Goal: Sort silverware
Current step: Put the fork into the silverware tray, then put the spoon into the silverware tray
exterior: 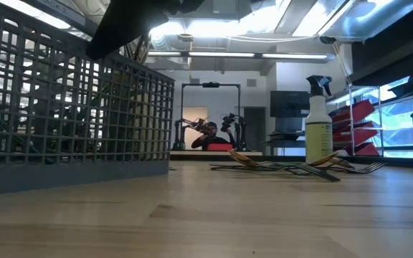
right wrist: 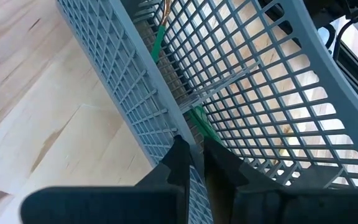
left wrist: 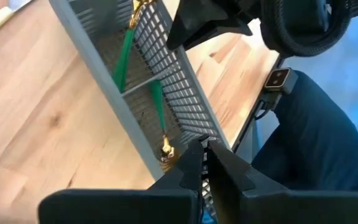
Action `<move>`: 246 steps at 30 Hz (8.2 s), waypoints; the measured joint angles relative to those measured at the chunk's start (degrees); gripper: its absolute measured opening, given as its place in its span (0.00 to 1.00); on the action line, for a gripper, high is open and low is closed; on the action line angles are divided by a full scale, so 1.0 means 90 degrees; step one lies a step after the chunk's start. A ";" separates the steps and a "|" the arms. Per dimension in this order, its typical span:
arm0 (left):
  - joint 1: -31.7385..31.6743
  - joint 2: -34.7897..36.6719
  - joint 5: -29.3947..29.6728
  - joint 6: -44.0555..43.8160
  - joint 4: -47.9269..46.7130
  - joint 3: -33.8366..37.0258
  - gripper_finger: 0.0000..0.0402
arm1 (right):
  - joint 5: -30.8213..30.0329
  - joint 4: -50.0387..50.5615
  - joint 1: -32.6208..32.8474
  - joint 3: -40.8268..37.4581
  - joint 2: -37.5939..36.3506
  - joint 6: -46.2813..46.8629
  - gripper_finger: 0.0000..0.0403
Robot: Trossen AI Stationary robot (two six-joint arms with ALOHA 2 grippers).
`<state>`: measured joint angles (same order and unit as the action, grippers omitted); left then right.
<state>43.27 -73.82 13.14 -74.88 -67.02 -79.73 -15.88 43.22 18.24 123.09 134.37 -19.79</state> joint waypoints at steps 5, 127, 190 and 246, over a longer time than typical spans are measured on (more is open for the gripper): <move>0.0227 0.0046 0.0096 -0.0194 -0.0001 -0.0002 0.01 | 0.0000 -0.0009 -0.0013 0.0000 0.0000 0.0034 0.02; 0.3399 -0.0093 0.5870 0.1397 0.0831 0.1411 0.35 | -0.1877 0.3720 0.1292 -0.0762 -0.0950 0.4812 0.67; -0.0438 0.4192 0.1404 0.9438 0.6512 0.4802 0.35 | -0.0408 -0.1298 -0.1542 -0.8058 -0.5585 0.5434 0.46; -0.2315 0.6135 -0.0448 0.9222 0.7054 0.6541 0.35 | 0.2960 0.2959 -0.1154 -0.9158 -0.5999 0.9365 0.46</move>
<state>22.44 -18.61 9.10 8.12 -3.53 -20.86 10.76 69.85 7.86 40.66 80.37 64.50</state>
